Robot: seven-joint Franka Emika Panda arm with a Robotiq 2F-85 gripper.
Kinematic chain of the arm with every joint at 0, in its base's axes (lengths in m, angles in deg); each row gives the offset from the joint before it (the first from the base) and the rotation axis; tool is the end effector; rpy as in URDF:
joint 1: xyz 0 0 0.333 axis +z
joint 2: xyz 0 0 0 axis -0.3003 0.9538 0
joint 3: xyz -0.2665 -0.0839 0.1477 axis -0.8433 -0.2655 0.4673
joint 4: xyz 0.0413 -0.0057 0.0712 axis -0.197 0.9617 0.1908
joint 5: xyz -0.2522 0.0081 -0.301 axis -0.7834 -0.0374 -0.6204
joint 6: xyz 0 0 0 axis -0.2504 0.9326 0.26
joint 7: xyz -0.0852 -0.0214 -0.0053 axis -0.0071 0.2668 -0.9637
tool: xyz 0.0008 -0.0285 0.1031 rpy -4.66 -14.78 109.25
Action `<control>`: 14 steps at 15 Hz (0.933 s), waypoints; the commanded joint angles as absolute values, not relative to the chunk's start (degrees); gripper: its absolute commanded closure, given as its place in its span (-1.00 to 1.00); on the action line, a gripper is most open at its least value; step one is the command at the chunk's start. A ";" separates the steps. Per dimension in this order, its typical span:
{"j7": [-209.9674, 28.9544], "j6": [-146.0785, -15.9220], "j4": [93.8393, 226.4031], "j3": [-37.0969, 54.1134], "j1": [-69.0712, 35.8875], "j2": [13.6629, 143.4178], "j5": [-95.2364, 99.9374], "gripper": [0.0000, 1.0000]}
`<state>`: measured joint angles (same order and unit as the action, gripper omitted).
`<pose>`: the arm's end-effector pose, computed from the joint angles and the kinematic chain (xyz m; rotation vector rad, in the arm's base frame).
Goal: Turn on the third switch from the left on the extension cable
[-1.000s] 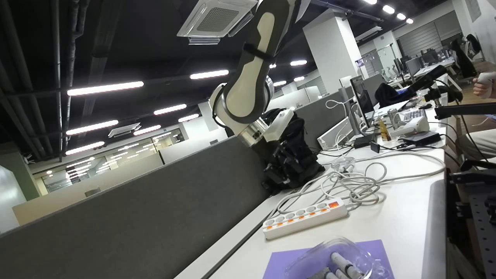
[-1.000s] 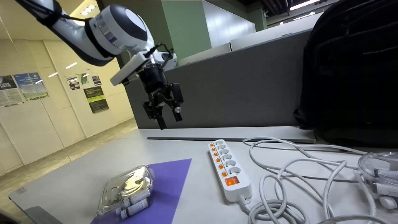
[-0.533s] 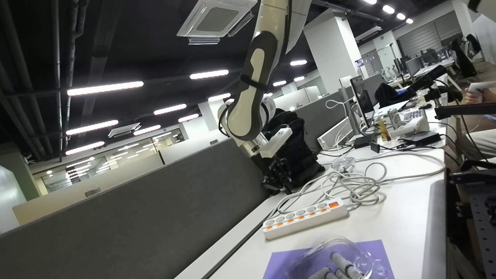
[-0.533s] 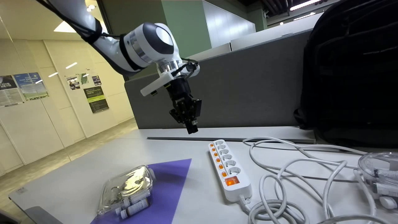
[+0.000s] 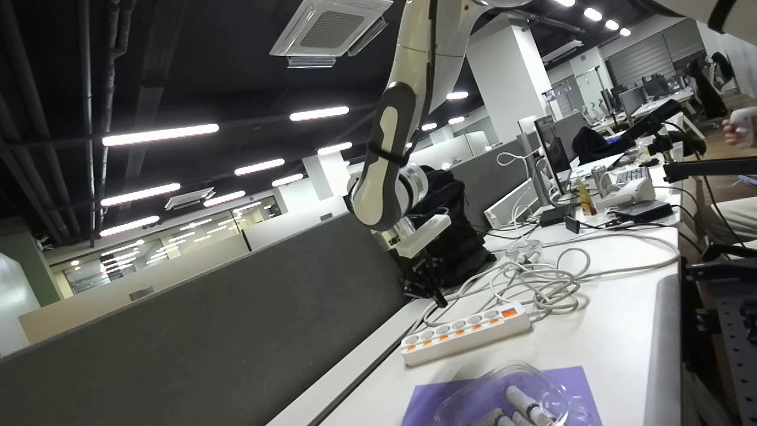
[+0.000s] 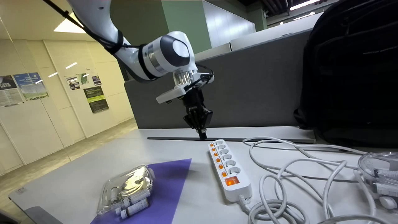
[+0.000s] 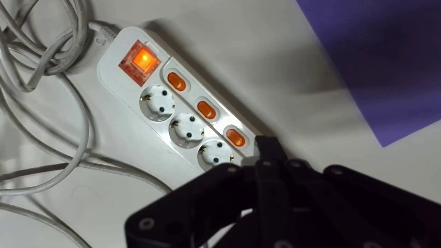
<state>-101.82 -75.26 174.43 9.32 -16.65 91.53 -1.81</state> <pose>0.6257 -0.0271 0.2312 2.9843 -0.3430 -0.1702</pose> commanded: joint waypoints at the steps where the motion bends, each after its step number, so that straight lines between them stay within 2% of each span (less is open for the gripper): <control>1: -101.56 -75.23 173.94 8.61 -16.02 92.00 -1.13 0.98; 4: -101.72 -75.23 173.56 8.60 -15.98 92.18 -1.04 1.00; 14: -109.63 -94.75 176.61 6.45 -14.87 97.32 4.50 1.00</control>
